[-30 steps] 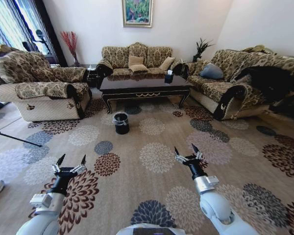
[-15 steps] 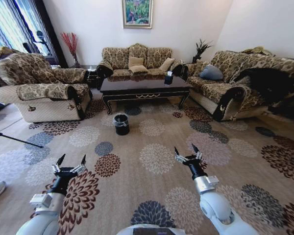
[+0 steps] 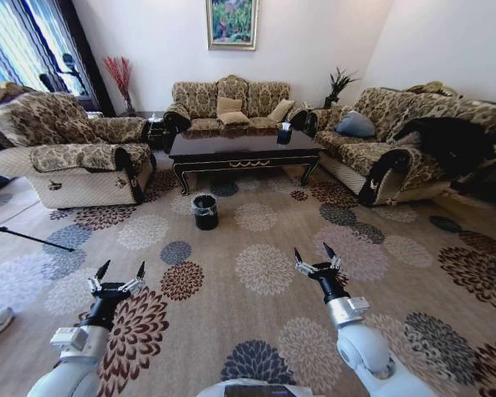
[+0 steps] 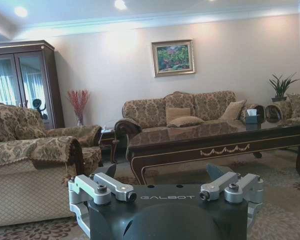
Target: Move to the front of the table and pick up the trash from the floor, then place it into the trash bin.
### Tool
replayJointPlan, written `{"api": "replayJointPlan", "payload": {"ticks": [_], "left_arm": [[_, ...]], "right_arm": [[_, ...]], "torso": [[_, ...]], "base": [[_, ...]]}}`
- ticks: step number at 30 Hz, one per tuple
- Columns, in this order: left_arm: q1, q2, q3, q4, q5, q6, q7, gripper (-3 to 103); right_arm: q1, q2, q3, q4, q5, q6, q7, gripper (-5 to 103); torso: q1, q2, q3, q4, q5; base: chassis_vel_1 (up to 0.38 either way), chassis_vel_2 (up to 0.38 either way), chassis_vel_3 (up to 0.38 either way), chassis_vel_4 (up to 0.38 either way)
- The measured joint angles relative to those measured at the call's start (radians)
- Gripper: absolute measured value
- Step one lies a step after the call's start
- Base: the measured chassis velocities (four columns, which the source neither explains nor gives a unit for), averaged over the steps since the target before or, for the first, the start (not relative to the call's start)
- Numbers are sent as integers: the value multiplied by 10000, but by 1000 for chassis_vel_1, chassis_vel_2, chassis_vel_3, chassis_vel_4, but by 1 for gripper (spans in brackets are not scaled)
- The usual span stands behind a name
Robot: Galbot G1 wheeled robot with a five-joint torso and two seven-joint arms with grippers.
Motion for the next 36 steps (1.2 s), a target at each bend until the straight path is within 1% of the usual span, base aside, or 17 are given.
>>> {"api": "replayJointPlan", "payload": {"ticks": [7, 8, 13, 17, 23, 24, 25, 32, 36], "left_arm": [[0, 0, 0, 0, 0, 0, 0, 100], [0, 0, 0, 0, 0, 0, 0, 100], [0, 0, 0, 0, 0, 0, 0, 100], [0, 0, 0, 0, 0, 0, 0, 100], [0, 0, 0, 0, 0, -1, 0, 100], [0, 0, 0, 0, 0, 0, 0, 100], [0, 0, 0, 0, 0, 0, 0, 100], [0, 0, 0, 0, 0, 0, 0, 100], [0, 0, 0, 0, 0, 0, 0, 100]], "right_arm": [[0, 0, 0, 0, 0, 0, 0, 100], [0, 0, 0, 0, 0, 0, 0, 100], [0, 0, 0, 0, 0, 0, 0, 100], [0, 0, 0, 0, 0, 0, 0, 100], [0, 0, 0, 0, 0, 0, 0, 100], [0, 0, 0, 0, 0, 0, 0, 100], [0, 0, 0, 0, 0, 0, 0, 100], [0, 0, 0, 0, 0, 0, 0, 100], [0, 0, 0, 0, 0, 0, 0, 100]], "torso": [[126, 285, 160, 0, 0], [171, 387, 216, 1, -1], [226, 513, 286, 0, 0], [332, 770, 439, 1, 0], [437, 1008, 572, 0, 0], [520, 1202, 684, 0, 0], [545, 1258, 715, 0, 0], [660, 1515, 856, 0, 0], [760, 1740, 982, 0, 0]], "base": [[0, 0, 0, 0], [0, 0, 0, 0], [0, 0, 0, 0], [0, 0, 0, 0], [0, 0, 0, 0], [0, 0, 0, 0], [0, 0, 0, 0], [0, 0, 0, 0], [0, 0, 0, 0]]}}
